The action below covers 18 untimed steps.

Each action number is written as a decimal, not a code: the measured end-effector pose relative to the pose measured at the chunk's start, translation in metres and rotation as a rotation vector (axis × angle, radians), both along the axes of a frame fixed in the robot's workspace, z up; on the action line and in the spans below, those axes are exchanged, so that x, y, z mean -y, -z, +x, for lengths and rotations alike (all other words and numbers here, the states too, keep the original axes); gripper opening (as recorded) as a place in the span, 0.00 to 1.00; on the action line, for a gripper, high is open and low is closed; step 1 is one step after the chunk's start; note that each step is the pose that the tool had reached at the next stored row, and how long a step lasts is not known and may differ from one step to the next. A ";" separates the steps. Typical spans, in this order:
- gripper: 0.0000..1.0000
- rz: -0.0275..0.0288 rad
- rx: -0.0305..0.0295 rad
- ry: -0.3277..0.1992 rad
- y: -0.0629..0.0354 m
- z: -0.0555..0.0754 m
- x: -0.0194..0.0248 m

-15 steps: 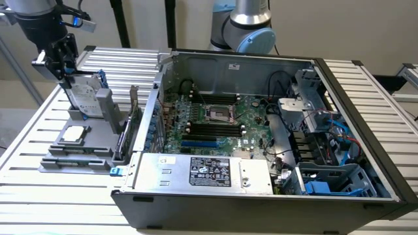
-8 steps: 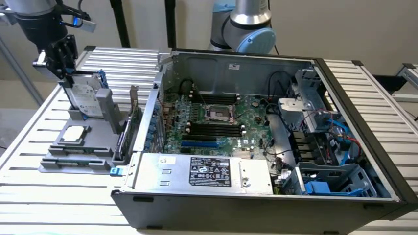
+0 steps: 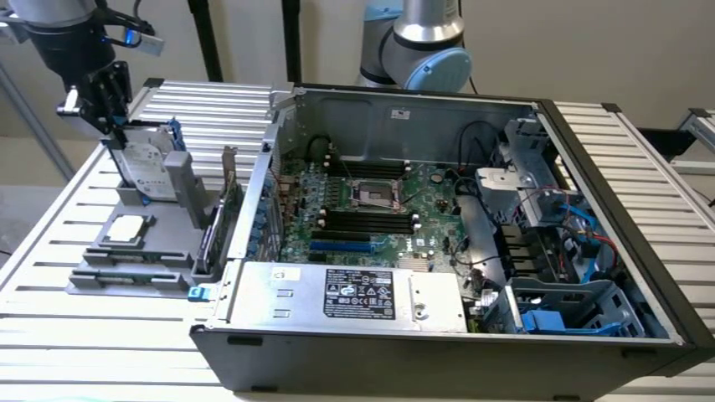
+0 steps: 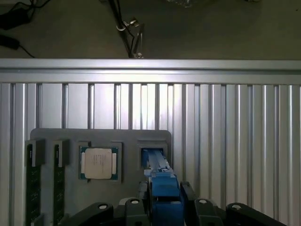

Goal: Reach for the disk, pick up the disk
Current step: 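Pick up the disk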

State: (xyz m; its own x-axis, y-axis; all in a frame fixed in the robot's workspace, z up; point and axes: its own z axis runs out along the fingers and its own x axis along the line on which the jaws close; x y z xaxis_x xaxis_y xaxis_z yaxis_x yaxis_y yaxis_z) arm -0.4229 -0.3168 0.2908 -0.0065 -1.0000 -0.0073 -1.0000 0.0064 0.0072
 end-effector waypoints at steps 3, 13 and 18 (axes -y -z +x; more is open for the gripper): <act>0.36 0.0006 0.0001 0.000 0.0000 0.000 0.0010; 0.33 0.0151 0.0000 0.001 0.0000 0.000 0.0112; 0.33 0.0155 0.0002 0.001 0.0001 0.000 0.0116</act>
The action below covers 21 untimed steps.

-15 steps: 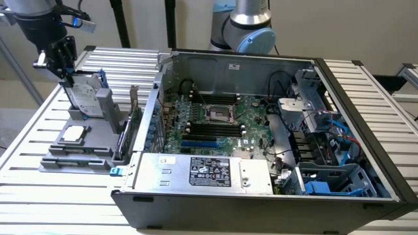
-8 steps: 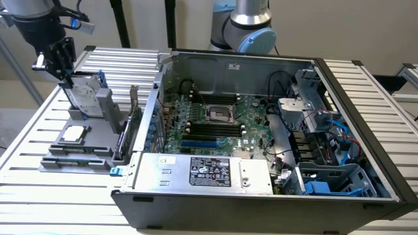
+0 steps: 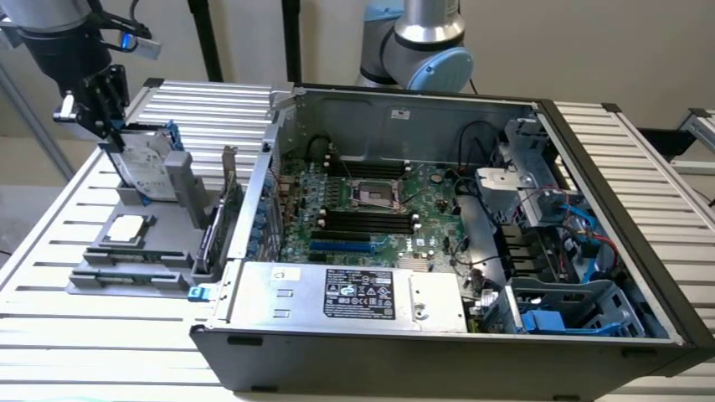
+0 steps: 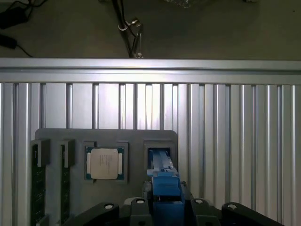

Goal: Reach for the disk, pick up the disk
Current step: 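Pick up the disk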

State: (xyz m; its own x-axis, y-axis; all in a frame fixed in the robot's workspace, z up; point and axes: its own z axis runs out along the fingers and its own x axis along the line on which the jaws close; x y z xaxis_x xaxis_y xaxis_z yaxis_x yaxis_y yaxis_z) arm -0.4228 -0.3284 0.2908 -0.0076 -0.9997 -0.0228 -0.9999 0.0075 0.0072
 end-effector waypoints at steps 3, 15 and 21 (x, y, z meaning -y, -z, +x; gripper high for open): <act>0.33 0.0000 0.0000 0.000 0.0000 0.000 0.0000; 0.33 0.0001 0.0000 0.000 -0.0117 0.000 0.0000; 0.33 0.0001 0.0000 0.000 -0.0371 0.000 0.0000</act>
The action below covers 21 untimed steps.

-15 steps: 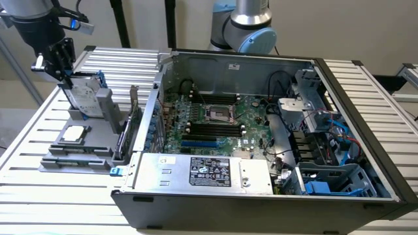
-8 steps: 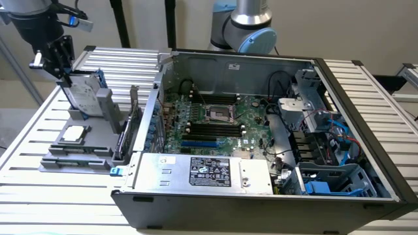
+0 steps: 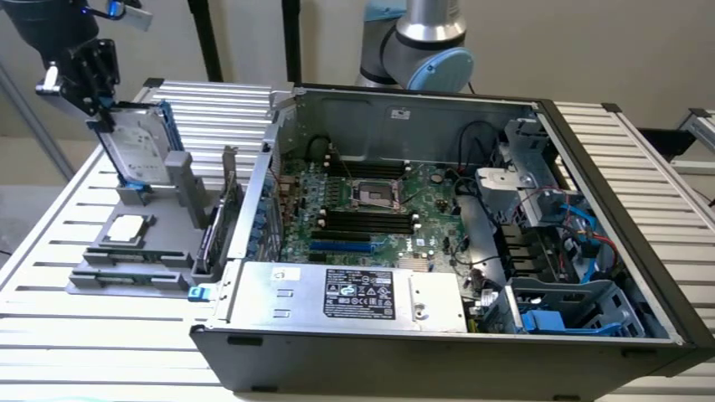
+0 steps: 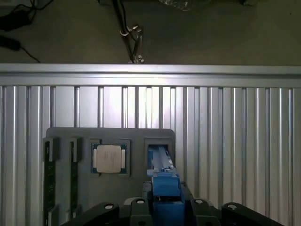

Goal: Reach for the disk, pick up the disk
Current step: 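Pick up the disk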

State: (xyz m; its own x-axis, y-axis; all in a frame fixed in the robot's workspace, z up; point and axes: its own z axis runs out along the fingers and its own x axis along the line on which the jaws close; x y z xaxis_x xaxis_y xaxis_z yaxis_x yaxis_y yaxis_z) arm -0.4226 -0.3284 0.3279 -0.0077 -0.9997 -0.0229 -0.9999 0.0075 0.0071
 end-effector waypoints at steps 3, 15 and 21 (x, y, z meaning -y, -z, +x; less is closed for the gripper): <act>0.33 -0.0001 -0.0002 0.000 -0.0138 0.000 0.0000; 0.33 0.0057 -0.0001 -0.004 -0.0680 0.016 0.0006; 0.33 0.0196 -0.0001 -0.005 -0.0928 0.043 0.0035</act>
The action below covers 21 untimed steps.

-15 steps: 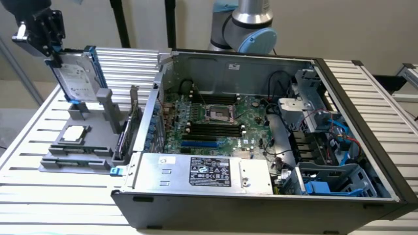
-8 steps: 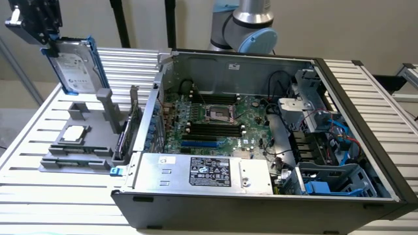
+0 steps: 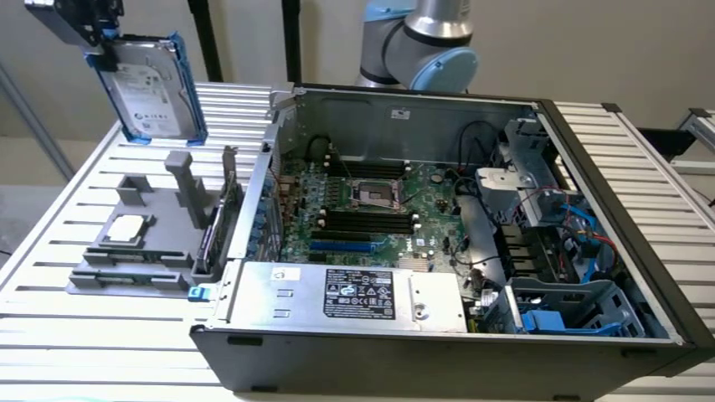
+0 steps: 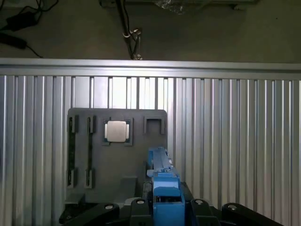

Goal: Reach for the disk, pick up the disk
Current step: 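Pick up the disk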

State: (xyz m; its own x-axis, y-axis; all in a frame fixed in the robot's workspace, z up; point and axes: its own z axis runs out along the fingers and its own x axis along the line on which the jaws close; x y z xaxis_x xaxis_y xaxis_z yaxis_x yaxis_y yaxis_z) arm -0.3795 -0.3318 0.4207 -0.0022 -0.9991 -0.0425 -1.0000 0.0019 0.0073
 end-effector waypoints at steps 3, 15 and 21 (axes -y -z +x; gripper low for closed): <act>0.33 0.0028 0.0000 0.000 -0.0139 0.014 0.0023; 0.33 0.0064 -0.0037 0.000 -0.0684 0.068 0.0134; 0.33 0.0117 -0.0053 0.000 -0.0937 0.096 0.0179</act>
State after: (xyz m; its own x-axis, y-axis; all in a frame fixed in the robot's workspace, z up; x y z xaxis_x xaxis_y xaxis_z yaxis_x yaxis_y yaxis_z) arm -0.2837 -0.3497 0.5144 -0.0025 -0.9985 -0.0541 -0.9999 0.0018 0.0126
